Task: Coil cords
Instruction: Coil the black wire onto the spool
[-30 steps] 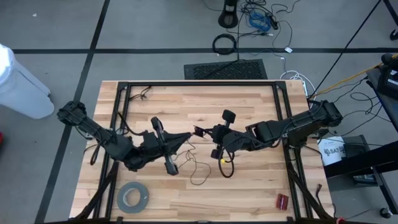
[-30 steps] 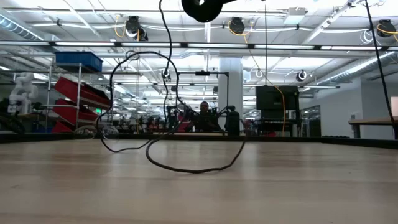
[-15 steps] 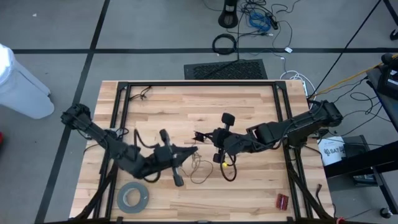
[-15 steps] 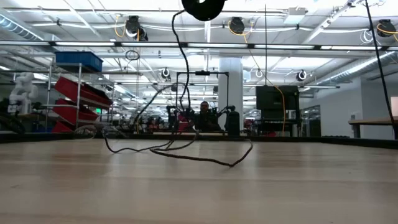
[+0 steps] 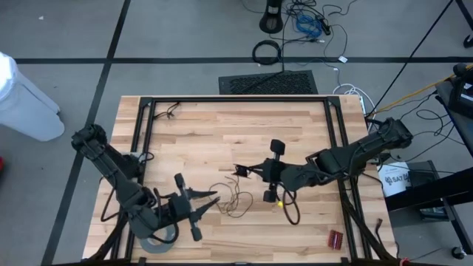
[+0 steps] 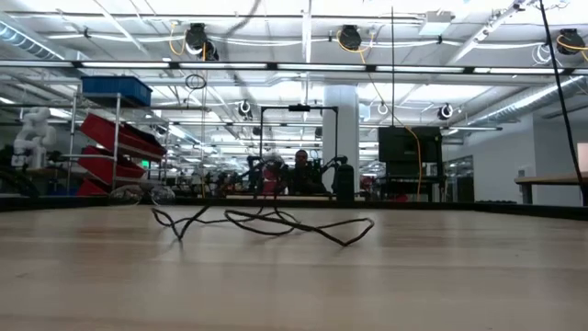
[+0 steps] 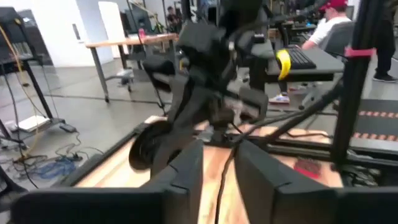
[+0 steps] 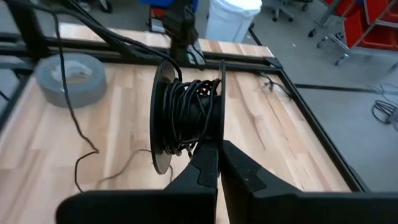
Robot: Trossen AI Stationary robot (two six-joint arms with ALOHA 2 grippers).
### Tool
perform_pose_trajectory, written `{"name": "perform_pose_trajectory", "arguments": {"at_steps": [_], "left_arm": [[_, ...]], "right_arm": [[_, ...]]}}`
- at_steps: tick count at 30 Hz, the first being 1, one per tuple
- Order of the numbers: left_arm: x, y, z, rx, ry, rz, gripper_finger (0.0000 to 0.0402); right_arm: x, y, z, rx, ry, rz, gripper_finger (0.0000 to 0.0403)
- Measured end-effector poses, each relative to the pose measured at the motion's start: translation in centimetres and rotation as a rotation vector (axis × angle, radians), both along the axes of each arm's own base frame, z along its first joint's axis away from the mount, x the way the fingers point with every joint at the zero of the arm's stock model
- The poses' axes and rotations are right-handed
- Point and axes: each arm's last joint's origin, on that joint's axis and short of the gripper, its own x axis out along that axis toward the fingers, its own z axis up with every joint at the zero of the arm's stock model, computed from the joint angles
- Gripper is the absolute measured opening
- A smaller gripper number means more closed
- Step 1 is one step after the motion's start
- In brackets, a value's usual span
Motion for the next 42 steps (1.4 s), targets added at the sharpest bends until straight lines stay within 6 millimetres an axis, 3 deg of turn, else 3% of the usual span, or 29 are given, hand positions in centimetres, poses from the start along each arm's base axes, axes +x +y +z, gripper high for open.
{"name": "perform_pose_trajectory", "arguments": {"at_steps": [7,15,28,34,42], "left_arm": [[0.0,-0.3,0.2,-0.075,-0.035,-0.046,0.0143],[3.1,1.9,0.7,-0.18,-0.148,-0.083,0.0138],[8.4,2.8,-4.3,-0.27,-0.125,-0.049,0.0083],[9.3,2.4,-6.1,-0.256,-0.08,-0.033,0.0072],[8.8,2.7,-8.1,-0.22,0.064,0.061,0.0072]], "right_arm": [[-0.6,1.0,1.2,0.022,-0.092,0.022,0.0],[-0.3,1.0,1.9,-0.006,-0.16,-0.005,0.0],[-0.4,0.9,1.9,-0.052,-0.146,-0.004,0.0],[-1.1,1.1,2.5,-0.024,-0.158,0.047,0.0],[-3.0,2.5,3.5,0.027,-0.181,0.115,0.0]]}}
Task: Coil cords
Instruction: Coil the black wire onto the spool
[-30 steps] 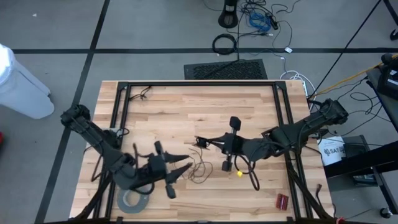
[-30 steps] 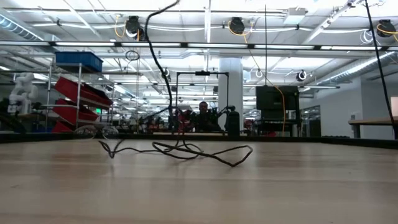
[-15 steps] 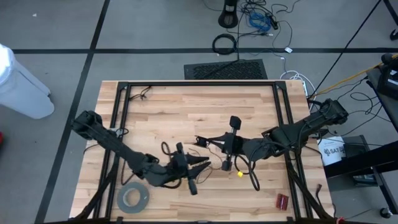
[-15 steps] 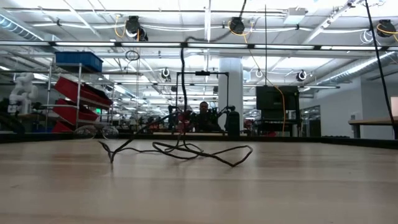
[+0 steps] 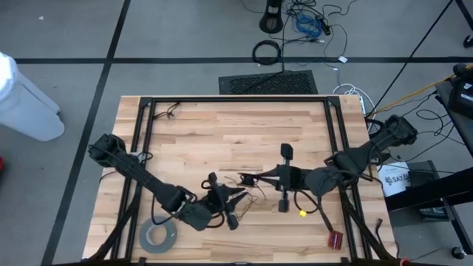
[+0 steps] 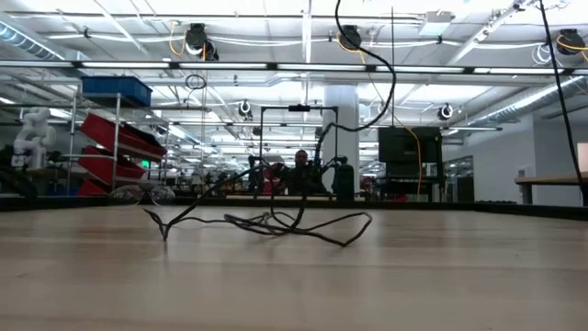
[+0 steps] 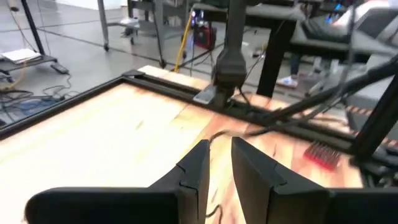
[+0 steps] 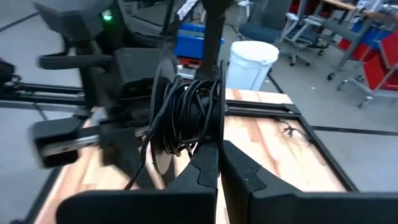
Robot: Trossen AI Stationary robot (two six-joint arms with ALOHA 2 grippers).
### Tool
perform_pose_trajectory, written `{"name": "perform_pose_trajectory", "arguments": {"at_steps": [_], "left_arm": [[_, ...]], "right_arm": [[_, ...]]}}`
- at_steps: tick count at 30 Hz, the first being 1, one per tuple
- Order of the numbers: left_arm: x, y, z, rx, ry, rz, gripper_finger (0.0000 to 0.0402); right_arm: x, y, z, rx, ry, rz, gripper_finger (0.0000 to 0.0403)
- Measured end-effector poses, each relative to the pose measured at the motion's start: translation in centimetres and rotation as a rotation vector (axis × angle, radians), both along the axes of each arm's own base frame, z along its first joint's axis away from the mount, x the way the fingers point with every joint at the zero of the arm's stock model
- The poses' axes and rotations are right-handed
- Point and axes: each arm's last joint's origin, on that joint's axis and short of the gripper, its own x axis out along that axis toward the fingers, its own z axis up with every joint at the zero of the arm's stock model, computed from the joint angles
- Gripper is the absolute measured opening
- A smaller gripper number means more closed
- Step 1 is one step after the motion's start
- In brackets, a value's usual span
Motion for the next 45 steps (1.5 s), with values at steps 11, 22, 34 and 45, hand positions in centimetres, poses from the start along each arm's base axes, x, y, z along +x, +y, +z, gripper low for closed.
{"name": "perform_pose_trajectory", "arguments": {"at_steps": [11,22,34,45], "left_arm": [[-0.4,0.0,-0.8,0.102,0.101,-0.012,0.0072],[-0.7,-3.1,0.2,0.016,-0.002,-0.335,0.0084],[1.7,-4.2,-2.8,0.246,-0.08,-0.245,0.0161],[3.0,-4.4,-4.6,0.414,-0.12,-0.178,0.0167]], "right_arm": [[-1.6,1.5,0.0,0.049,0.025,0.053,0.0],[-2.4,2.7,0.0,0.058,0.028,0.094,0.0],[-2.4,2.7,0.1,0.046,0.017,0.1,0.0],[-2.4,2.7,0.1,0.043,0.016,0.106,0.0]]}}
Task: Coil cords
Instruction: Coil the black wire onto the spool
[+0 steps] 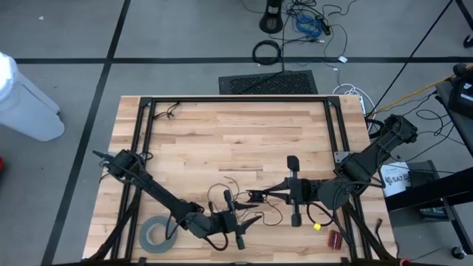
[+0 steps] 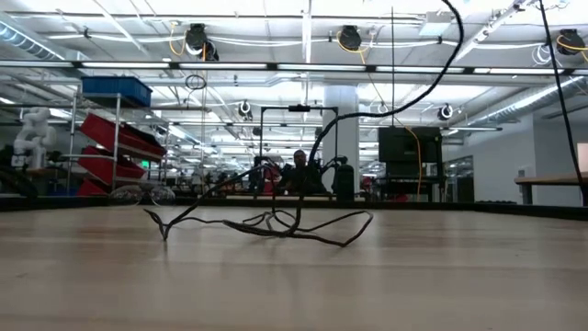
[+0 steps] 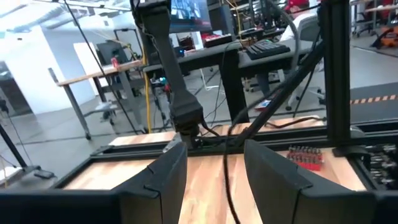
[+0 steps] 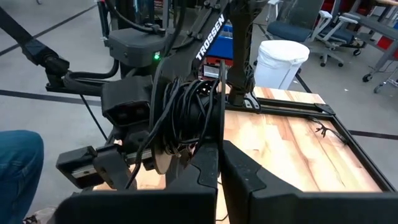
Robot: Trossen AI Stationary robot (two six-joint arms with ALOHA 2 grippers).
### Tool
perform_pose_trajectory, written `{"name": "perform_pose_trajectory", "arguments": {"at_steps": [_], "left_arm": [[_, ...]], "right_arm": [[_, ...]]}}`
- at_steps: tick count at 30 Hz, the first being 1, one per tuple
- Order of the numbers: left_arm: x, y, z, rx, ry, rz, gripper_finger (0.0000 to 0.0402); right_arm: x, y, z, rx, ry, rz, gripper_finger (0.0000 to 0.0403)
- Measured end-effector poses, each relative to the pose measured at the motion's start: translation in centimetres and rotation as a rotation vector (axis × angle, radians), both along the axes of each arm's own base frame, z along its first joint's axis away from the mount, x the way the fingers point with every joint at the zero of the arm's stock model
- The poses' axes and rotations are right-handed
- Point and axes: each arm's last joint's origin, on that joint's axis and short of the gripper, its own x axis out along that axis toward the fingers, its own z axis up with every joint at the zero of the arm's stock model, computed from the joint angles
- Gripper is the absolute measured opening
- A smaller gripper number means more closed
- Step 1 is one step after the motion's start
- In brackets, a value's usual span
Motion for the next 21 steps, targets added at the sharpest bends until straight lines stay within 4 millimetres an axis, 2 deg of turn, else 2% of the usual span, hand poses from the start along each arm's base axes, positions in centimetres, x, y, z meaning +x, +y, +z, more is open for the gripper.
{"name": "perform_pose_trajectory", "arguments": {"at_steps": [4,7,16,21], "left_arm": [[0.1,0.2,0.6,0.055,-0.03,0.002,0.0167],[0.1,0.1,1.1,0.092,-0.069,-0.07,0.0167],[0.5,0.4,1.0,0.117,-0.081,-0.172,0.0166],[1.0,1.1,1.0,0.106,-0.081,-0.162,0.0146]], "right_arm": [[0.0,0.0,0.0,0.0,0.0,0.0,0.0],[0.0,0.0,0.0,0.0,0.001,0.0,0.0],[0.0,0.0,0.0,0.006,0.002,-0.004,0.0],[0.0,0.0,0.0,0.007,0.002,-0.004,0.0]]}}
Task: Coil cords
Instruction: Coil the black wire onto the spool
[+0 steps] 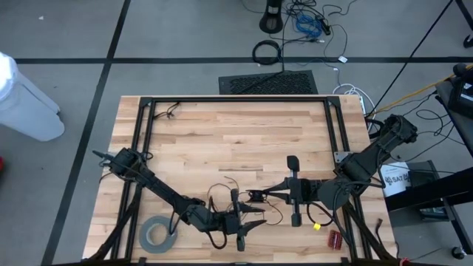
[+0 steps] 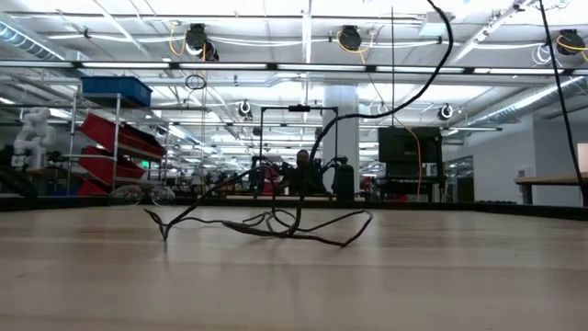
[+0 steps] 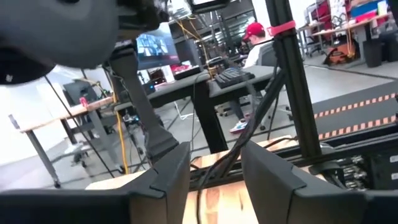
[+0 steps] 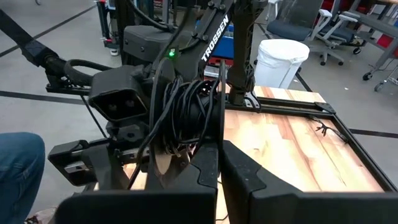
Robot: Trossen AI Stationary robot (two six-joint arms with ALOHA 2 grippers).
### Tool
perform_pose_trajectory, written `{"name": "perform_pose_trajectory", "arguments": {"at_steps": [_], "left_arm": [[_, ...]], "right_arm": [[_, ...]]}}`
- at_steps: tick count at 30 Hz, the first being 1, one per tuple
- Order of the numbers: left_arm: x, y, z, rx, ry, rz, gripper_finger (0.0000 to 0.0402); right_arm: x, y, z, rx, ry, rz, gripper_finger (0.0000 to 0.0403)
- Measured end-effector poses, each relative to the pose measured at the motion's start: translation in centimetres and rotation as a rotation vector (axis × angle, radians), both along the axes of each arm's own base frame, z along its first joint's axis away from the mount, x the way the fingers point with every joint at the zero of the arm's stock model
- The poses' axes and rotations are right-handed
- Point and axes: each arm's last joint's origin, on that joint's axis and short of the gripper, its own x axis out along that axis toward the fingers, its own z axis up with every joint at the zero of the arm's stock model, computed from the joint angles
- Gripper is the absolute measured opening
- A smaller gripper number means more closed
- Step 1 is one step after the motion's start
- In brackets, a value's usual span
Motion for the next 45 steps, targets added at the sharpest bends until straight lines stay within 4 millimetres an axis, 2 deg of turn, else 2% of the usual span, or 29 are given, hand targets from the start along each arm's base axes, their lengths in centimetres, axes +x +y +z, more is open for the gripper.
{"name": "perform_pose_trajectory", "arguments": {"at_steps": [5,11,18,23,29,36,40,43,45], "left_arm": [[0.4,0.6,-0.1,-0.031,0.001,-0.002,0.01],[0.1,0.4,-0.2,-0.04,0.012,0.049,0.0011],[0.1,1.0,-2.0,-0.032,0.164,0.235,0.0003],[-0.5,0.9,-2.4,0.008,0.228,0.353,0.0003],[-2.0,0.1,-1.0,0.012,0.246,0.362,0.0007],[-4.8,-1.7,0.7,0.03,0.327,0.185,0.0078],[-6.7,-1.9,2.7,-0.011,0.351,0.127,0.0113],[-8.0,-1.8,5.2,-0.074,0.284,0.113,0.0123],[-8.5,-1.6,6.6,-0.133,0.214,0.164,0.0124]], "right_arm": [[0.0,0.0,0.0,-0.002,0.0,-0.003,0.0],[0.0,0.0,0.0,-0.005,-0.001,-0.003,0.0],[-0.1,0.2,0.0,0.017,-0.005,0.004,0.0],[-0.6,0.9,0.0,0.031,-0.005,0.03,0.0],[-1.2,1.6,0.1,0.038,-0.012,0.039,0.0],[-1.8,2.2,0.0,0.053,-0.015,0.025,0.0],[-1.8,2.3,-0.1,0.064,-0.007,0.023,0.0],[-1.7,2.4,-0.4,0.056,0.004,0.011,0.0],[-1.5,2.5,-0.6,0.047,0.007,-0.002,0.0]]}}
